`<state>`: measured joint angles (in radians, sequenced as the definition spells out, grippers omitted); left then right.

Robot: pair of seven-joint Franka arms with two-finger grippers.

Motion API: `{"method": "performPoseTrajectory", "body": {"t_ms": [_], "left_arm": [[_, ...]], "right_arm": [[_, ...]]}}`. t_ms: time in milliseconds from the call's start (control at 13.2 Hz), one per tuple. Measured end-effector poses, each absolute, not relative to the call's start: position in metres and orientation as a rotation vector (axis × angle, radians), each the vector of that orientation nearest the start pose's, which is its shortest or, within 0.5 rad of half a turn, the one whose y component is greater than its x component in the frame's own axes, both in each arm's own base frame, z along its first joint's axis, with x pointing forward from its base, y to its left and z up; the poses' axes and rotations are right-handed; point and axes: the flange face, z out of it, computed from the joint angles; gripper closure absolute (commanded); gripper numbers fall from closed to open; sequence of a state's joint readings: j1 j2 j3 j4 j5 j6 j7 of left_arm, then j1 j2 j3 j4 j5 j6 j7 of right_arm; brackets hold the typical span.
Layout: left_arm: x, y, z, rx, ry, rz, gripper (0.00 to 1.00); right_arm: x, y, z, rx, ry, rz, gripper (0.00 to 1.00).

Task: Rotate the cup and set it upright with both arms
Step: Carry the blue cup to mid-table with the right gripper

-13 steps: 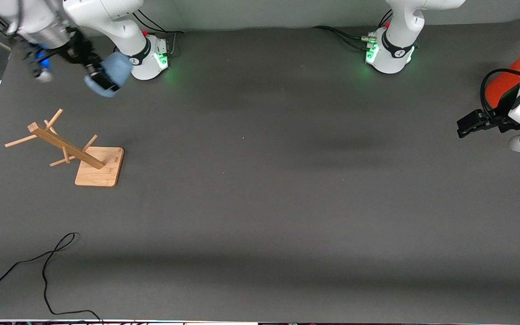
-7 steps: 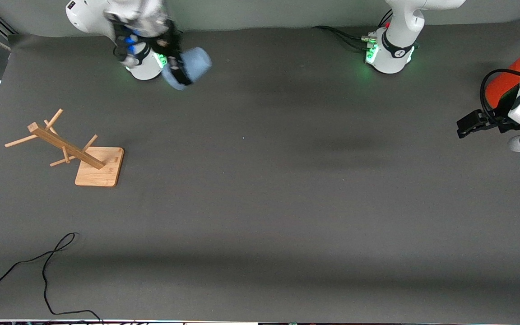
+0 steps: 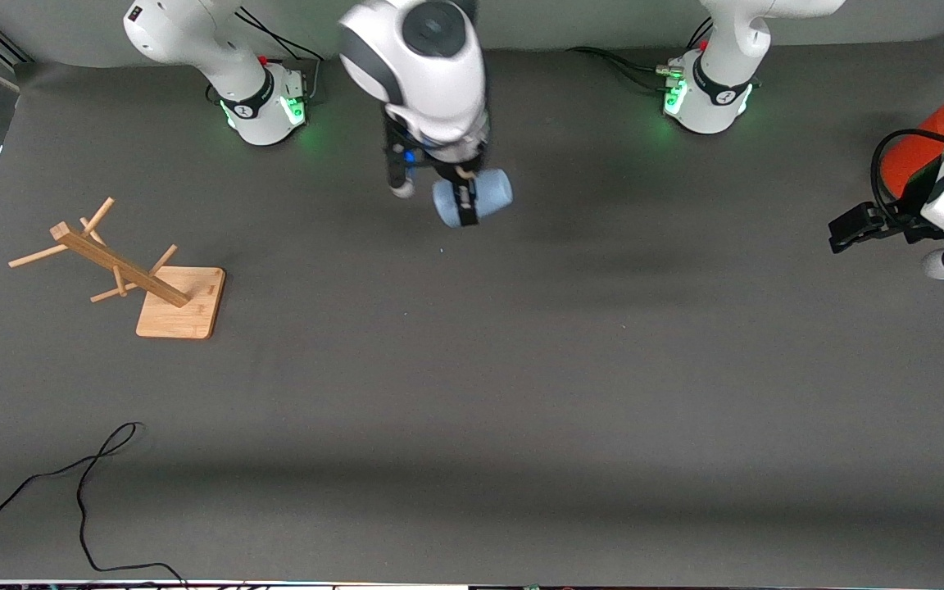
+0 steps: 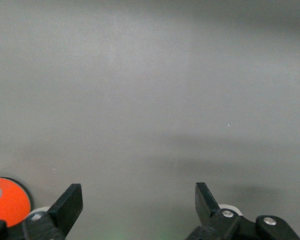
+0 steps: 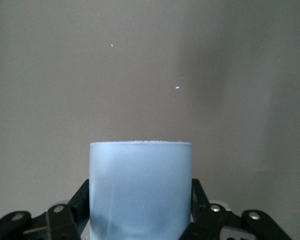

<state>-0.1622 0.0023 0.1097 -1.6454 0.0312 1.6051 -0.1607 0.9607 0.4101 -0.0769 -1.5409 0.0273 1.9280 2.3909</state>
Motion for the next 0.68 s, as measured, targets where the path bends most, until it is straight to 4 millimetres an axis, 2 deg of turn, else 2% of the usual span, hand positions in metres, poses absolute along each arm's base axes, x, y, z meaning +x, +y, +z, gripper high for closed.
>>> {"method": "performPoseTrajectory", "body": {"t_ms": [303, 530, 681], "left_arm": [[0.556, -0.025, 0.592, -3.101, -0.168, 0.058, 0.0], [0.556, -0.025, 0.592, -3.101, -0.169, 0.057, 0.0], [0.556, -0.025, 0.592, -3.101, -0.169, 0.057, 0.0]], "right_arm": [[0.426, 0.584, 0.309, -2.264, 2.285, -0.16, 0.73], [0.432, 0.604, 0.243, -2.223, 2.348, -0.233, 0.73], [0.431, 0.611, 0.208, -2.21, 2.366, -0.257, 0.73]]}}
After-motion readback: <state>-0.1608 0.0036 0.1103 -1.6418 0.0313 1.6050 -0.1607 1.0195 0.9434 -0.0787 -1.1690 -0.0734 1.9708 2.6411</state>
